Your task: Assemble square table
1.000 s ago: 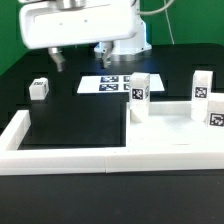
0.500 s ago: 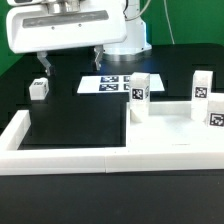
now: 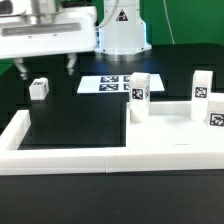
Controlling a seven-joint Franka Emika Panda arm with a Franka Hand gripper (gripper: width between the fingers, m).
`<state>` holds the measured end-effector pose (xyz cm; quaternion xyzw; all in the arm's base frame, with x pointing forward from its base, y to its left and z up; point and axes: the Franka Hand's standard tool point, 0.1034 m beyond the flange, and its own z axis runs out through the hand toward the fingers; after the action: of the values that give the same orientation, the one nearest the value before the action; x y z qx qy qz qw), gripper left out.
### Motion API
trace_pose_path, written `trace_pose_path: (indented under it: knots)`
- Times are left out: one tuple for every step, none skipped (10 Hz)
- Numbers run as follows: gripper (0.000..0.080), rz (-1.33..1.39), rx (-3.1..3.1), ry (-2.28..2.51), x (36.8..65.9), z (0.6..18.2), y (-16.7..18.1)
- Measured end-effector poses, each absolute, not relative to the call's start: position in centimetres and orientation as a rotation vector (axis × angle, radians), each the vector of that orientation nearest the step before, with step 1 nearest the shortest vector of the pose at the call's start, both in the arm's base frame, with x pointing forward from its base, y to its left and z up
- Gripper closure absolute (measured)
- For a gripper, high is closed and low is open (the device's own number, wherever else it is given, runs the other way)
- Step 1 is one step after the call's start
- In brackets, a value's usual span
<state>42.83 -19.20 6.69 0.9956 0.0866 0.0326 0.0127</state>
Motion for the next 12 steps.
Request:
trace_pose_path:
  knots:
    - [0.0150,0.070,3.110,0.265,43.3,6.7,-18.4]
    - [0.0150,0.071,3.107,0.282,43.4,6.7,-18.2]
    - [0.0150,0.005,3.134,0.250,43.1,6.5,-17.6]
    - [0.0150,-0.071,3.149,0.251,43.3,6.3,-17.1]
    - [0.0150,-0.171,3.159,0.264,43.3,6.1,-16.8]
    - [0.0150,-0.278,3.138,0.317,42.7,5.4,-18.1]
    - [0.0150,-0.378,3.126,0.320,41.8,4.9,-19.6]
    - [0.0150,-0.517,3.106,0.318,40.8,4.9,-20.6]
    - [0.0150,-0.614,3.084,0.280,40.4,5.0,-21.1]
    - [0.0150,-0.720,3.082,0.202,40.0,5.0,-21.0]
    - [0.0150,-0.834,3.056,0.235,40.2,4.8,-20.6]
    - [0.0150,-0.942,3.037,0.242,40.2,4.6,-20.2]
